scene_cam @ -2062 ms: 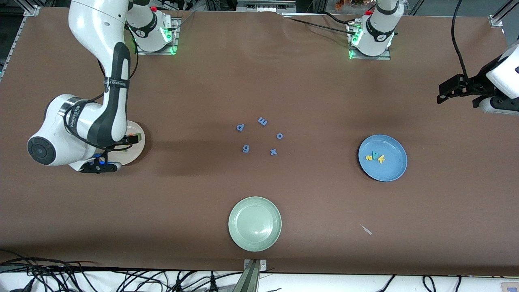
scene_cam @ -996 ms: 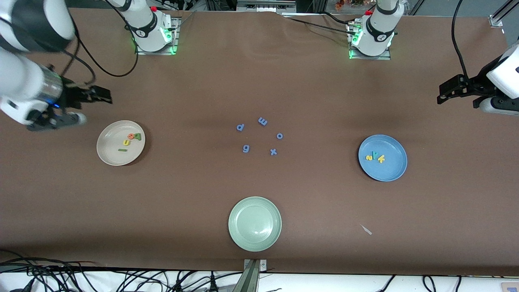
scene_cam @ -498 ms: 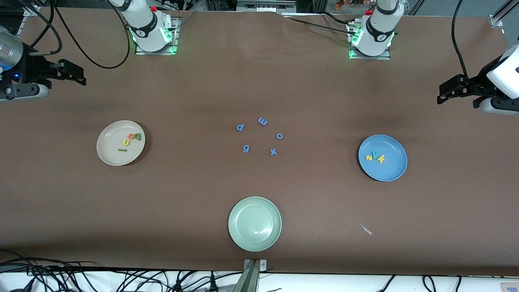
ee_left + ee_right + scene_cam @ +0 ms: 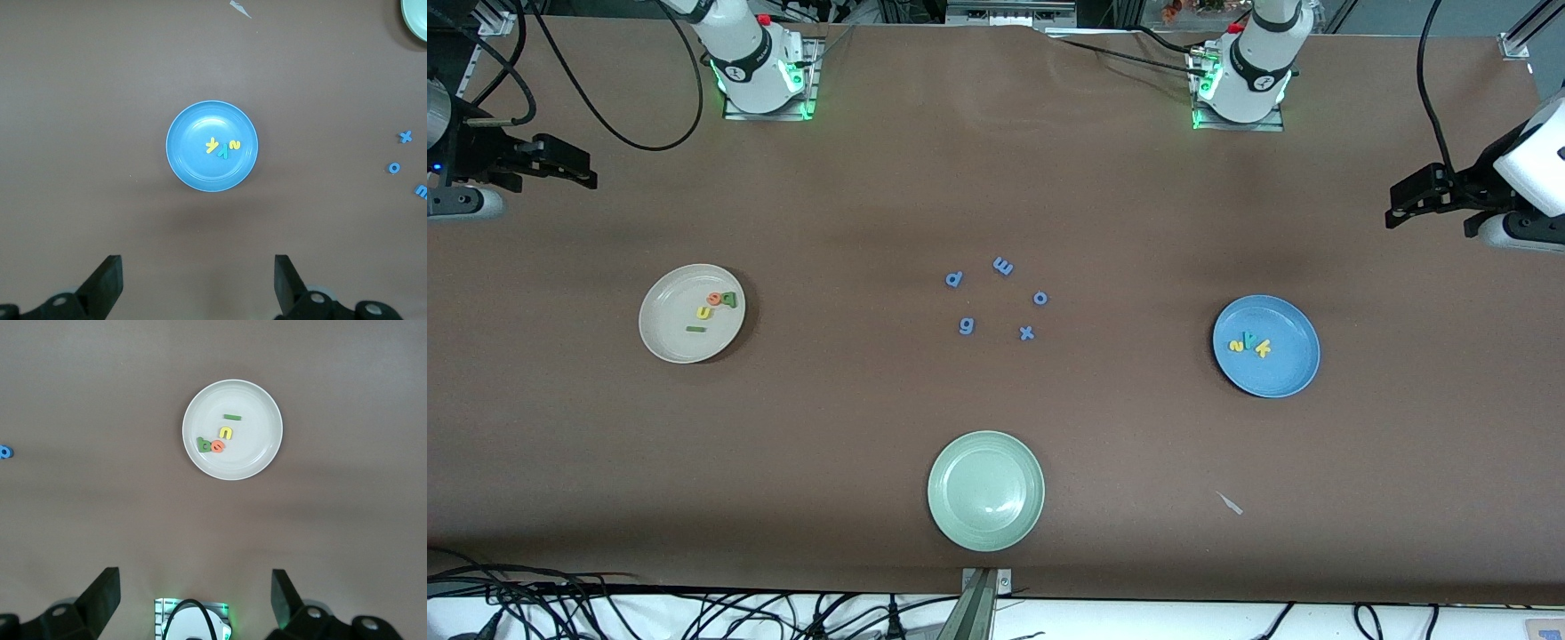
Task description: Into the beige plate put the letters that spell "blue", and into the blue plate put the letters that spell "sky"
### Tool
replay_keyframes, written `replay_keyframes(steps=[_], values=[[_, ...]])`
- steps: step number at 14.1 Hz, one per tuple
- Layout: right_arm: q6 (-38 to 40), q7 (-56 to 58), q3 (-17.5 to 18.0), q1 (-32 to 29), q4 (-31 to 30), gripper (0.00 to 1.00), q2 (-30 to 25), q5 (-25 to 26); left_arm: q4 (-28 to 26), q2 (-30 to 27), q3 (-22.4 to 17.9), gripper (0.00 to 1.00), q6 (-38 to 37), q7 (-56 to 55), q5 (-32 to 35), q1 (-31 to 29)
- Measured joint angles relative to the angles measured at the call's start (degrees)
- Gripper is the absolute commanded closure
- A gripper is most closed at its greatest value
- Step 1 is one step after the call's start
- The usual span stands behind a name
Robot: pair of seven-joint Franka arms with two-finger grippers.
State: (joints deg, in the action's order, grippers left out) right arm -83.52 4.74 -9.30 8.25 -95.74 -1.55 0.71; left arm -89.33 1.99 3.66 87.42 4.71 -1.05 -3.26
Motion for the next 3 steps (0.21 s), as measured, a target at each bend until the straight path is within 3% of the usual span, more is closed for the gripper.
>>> replay_keyframes(steps=[3], values=[[-0.03,0.00,0.56,0.01,0.01,0.00,0.35,0.00,0.00,0.00,0.00,0.00,0.00,0.00,0.00,0.00]])
